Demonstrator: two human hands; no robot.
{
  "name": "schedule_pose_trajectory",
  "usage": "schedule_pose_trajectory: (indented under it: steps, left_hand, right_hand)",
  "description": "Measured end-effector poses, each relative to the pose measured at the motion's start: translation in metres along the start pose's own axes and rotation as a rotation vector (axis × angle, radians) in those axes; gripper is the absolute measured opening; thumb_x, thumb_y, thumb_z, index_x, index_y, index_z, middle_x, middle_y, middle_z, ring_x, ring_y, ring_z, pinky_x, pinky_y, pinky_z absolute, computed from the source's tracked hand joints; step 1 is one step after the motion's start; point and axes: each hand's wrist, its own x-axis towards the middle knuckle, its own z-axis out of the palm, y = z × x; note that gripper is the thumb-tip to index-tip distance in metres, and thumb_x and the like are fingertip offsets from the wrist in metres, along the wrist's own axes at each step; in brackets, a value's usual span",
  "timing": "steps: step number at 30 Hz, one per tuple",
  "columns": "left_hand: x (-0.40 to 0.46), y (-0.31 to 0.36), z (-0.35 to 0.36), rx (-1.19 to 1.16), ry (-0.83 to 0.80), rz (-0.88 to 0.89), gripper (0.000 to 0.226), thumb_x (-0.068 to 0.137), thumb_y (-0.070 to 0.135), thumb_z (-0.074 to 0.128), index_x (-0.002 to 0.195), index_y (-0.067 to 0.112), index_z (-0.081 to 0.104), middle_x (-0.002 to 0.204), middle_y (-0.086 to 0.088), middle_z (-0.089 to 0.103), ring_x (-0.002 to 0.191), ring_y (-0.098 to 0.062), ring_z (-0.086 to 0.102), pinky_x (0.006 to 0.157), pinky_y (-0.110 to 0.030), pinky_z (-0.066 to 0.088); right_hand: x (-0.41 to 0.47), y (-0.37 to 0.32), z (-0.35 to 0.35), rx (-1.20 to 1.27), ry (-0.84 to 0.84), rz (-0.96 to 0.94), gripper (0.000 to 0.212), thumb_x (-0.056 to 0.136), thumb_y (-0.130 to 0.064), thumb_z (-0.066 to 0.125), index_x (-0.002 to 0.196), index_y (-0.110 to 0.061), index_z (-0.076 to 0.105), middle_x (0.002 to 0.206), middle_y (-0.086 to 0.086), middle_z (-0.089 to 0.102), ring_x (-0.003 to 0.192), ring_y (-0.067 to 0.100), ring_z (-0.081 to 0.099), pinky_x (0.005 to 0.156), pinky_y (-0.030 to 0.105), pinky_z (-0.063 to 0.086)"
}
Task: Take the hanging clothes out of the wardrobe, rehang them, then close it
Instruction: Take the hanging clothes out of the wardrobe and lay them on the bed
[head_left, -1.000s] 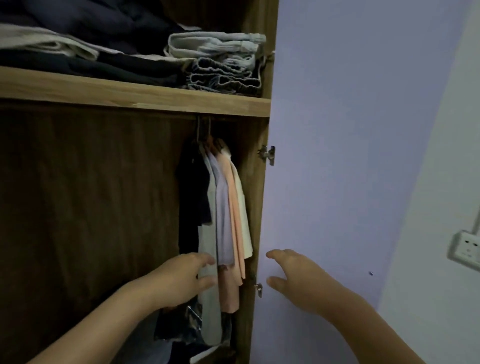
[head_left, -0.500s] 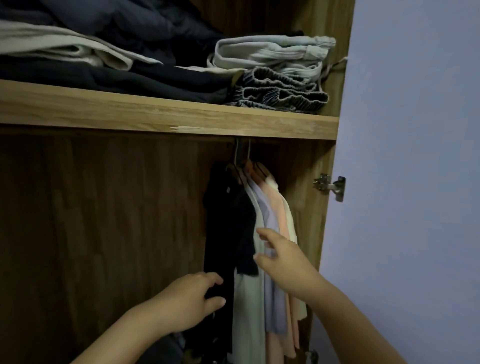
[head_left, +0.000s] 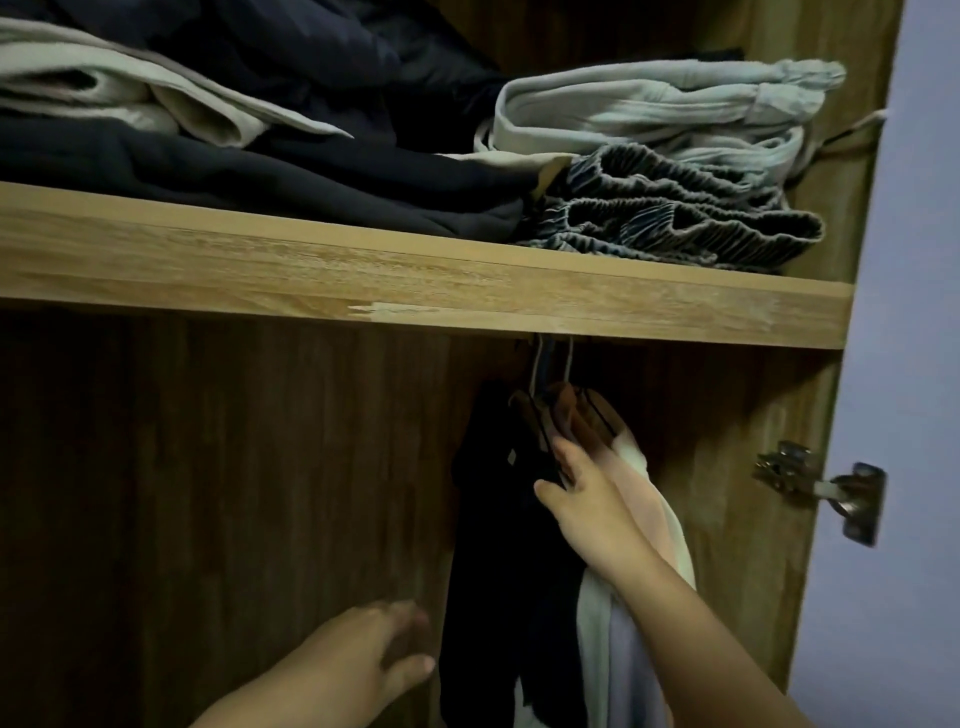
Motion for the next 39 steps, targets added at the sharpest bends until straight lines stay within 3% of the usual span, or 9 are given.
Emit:
schedule_pose_trajectory:
  steps: [3,8,12,14,20,26,32,35,39]
  left_hand:
    - [0.015,-0.001,0.001,-0.019,0.034,-0.033,0.095,0.048,0.083,0.036,0.132,0.041,0.039,0.138,0.017,0.040,0.127,0.001,0.039,0.091,-0.005,0.029]
    - [0.036,-0.020,-0.003,-0.049,0.056,-0.039,0.092,0.053,0.080,0.035,0.136,0.039,0.038,0.139,0.017,0.040,0.127,0.001,0.040,0.102,-0.011,0.029]
    - [0.044,-0.034,-0.017,-0.080,0.106,0.000,0.095,0.034,0.083,0.030,0.121,0.046,0.042,0.115,0.024,0.047,0.098,0.012,0.049,0.077,0.005,0.035]
    - [0.048,-0.040,-0.024,-0.084,0.126,0.033,0.069,0.053,0.079,0.036,0.114,0.047,0.040,0.108,0.023,0.047,0.090,0.013,0.049,0.068,0.007,0.035]
    - [0.057,-0.070,-0.041,-0.117,0.082,0.100,0.054,0.061,0.072,0.041,0.108,0.045,0.043,0.108,0.024,0.049,0.093,0.010,0.051,0.074,0.003,0.039]
    - [0.072,-0.089,-0.048,-0.216,0.075,0.215,0.016,0.084,0.043,0.055,0.096,0.046,0.045,0.103,0.018,0.055,0.092,0.002,0.056,0.075,-0.005,0.043]
    - [0.092,-0.078,-0.043,-0.169,0.130,0.323,0.022,0.090,0.022,0.056,0.096,0.042,0.049,0.105,0.011,0.059,0.096,-0.003,0.057,0.090,-0.022,0.047]
    - [0.099,-0.060,-0.031,-0.163,0.150,0.369,0.028,0.092,0.022,0.054,0.120,0.027,0.051,0.123,0.000,0.056,0.112,-0.013,0.054,0.097,-0.028,0.045]
    - [0.104,-0.028,-0.007,-0.136,0.332,0.401,0.054,0.095,0.028,0.047,0.144,0.017,0.028,0.145,-0.008,0.035,0.132,-0.022,0.037,0.107,-0.032,0.032]
  right_hand:
    - [0.018,0.005,0.009,0.006,-0.019,0.016,0.056,0.091,-0.002,0.053,0.140,-0.022,0.037,0.107,-0.012,0.055,0.077,0.000,0.057,0.067,0.012,0.049]
    - [0.036,0.018,0.033,-0.005,-0.041,0.066,0.062,0.077,0.013,0.057,0.131,-0.016,0.048,0.118,0.004,0.061,0.104,0.021,0.061,0.088,0.039,0.054]
    - [0.041,0.014,0.047,0.276,0.035,0.078,0.054,0.080,0.022,0.040,0.101,-0.024,0.060,0.096,0.004,0.068,0.087,0.023,0.066,0.079,0.042,0.054]
    - [0.042,0.009,0.049,0.399,0.075,0.065,0.054,0.080,0.023,0.036,0.096,-0.023,0.061,0.094,0.003,0.068,0.083,0.022,0.065,0.077,0.041,0.054]
    - [0.031,-0.012,0.044,0.581,0.064,-0.006,0.056,0.075,0.029,0.033,0.099,-0.014,0.060,0.101,0.004,0.067,0.093,0.019,0.065,0.065,0.024,0.055]
    - [-0.018,-0.010,0.035,0.507,-0.045,0.036,0.054,0.071,0.024,0.044,0.101,-0.017,0.063,0.102,0.022,0.064,0.085,0.033,0.059,0.069,0.038,0.042]
    - [-0.075,-0.007,0.020,0.566,-0.079,0.207,0.054,0.064,0.018,0.044,0.101,-0.014,0.065,0.090,0.014,0.068,0.062,0.024,0.060,0.050,0.025,0.047]
    - [-0.112,-0.012,0.009,0.510,-0.080,0.275,0.054,0.061,0.016,0.044,0.100,-0.014,0.067,0.087,0.010,0.065,0.059,0.020,0.050,0.045,0.020,0.037]
    - [-0.164,-0.024,-0.006,0.508,-0.042,0.331,0.050,0.055,0.015,0.043,0.090,-0.009,0.070,0.074,0.009,0.063,0.046,0.011,0.052,0.039,0.013,0.036]
